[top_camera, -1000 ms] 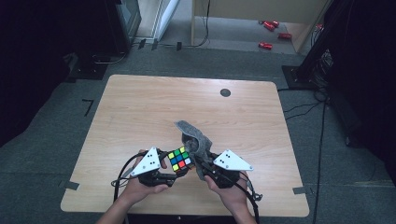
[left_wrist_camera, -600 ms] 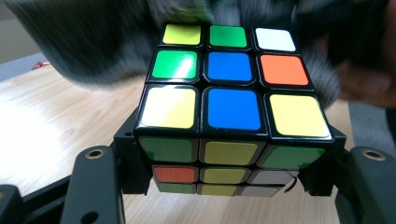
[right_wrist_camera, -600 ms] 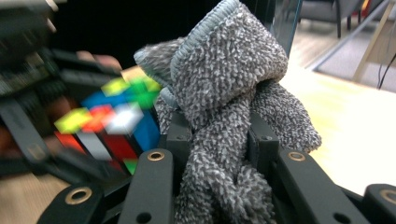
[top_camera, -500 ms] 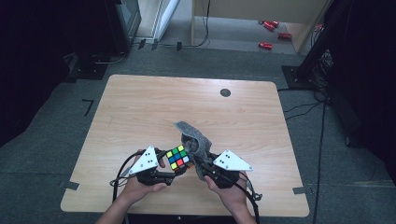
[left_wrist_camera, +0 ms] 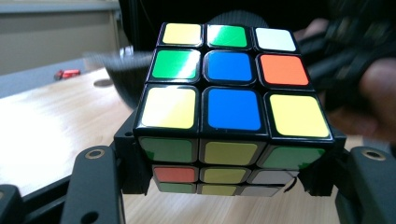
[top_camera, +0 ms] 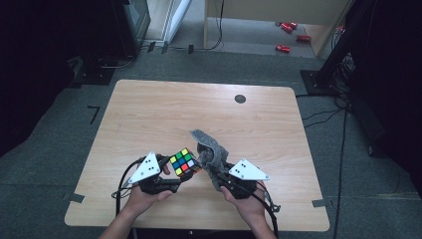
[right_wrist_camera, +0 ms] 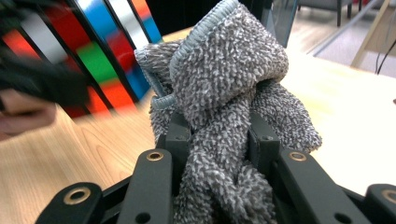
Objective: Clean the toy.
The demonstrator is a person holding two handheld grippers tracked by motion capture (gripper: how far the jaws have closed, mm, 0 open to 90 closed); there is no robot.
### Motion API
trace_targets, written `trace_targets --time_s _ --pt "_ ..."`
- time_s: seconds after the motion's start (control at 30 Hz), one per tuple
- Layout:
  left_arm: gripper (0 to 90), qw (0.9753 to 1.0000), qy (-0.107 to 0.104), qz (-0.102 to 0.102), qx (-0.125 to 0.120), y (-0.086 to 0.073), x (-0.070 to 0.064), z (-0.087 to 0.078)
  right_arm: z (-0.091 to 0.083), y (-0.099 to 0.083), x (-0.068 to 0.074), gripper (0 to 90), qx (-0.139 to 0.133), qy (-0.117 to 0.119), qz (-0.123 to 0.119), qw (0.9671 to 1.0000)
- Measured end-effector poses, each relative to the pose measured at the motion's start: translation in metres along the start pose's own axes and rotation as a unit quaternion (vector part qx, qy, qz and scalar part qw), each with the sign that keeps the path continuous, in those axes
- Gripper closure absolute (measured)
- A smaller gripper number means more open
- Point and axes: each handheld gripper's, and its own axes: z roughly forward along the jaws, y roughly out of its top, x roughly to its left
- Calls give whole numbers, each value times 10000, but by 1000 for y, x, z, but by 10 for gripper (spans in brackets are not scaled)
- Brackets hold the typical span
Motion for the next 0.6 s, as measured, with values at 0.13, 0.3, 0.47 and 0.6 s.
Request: trace_targets --time_s 0.13,0.3,0.47,0.6 --pt "342 9997 -166 -106 -135 1 -3 1 9 -2 16 682 30 166 -210 9996" --pt "342 9989 -85 -347 -316 1 -2 0 15 -6 31 683 62 453 -261 9986" --pt "342 9991 42 -317 -294 2 -3 0 25 -11 56 683 282 638 -803 9943" --pt "342 9990 49 -337 -281 2 -2 -1 22 -8 51 684 231 472 -741 9959"
